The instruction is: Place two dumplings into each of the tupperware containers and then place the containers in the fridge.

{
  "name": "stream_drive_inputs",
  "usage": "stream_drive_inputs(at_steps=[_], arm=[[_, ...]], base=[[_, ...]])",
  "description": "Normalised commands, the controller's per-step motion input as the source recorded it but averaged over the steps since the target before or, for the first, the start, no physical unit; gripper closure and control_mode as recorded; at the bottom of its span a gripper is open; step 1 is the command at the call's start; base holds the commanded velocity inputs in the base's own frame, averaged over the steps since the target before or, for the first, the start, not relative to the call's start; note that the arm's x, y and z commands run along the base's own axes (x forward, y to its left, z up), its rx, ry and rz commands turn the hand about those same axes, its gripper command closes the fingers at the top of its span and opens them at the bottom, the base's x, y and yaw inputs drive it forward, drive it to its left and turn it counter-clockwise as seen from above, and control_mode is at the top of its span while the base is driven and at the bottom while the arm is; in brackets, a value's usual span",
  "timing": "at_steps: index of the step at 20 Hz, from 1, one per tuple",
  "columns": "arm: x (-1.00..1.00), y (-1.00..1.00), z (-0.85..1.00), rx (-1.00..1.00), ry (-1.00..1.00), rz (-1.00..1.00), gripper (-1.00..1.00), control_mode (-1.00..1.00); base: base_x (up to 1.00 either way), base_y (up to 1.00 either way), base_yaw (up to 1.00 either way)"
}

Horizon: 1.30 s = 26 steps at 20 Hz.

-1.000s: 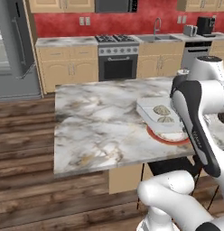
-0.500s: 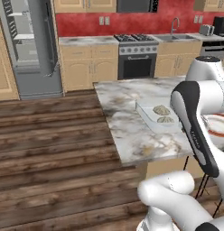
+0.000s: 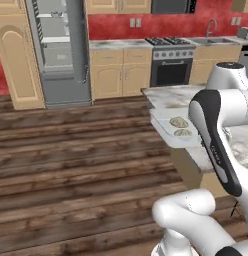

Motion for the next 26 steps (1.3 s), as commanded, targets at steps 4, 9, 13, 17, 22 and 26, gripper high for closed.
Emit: stream_drive_inputs(at_steps=[4,9,13,17,22,26], arm=[[0.0,0.0,0.0,0.0,0.0,0.0,1.0,1.0],[0.0,0.0,0.0,0.0,0.0,0.0,1.0,1.0],[0.0,0.0,0.0,0.0,0.0,0.0,1.0,1.0],[0.0,0.0,0.0,0.0,0.0,0.0,1.0,1.0],[0.0,0.0,0.0,0.0,0.0,0.0,1.0,1.0],[0.0,0.0,0.0,0.0,0.0,0.0,1.0,1.0]], base=[[0.44,1.0,0.0],[0.9,1.0,0.0],[1.0,1.0,0.0],[1.0,1.0,0.0],[1.0,1.0,-0.01],[1.0,1.0,-0.04]])
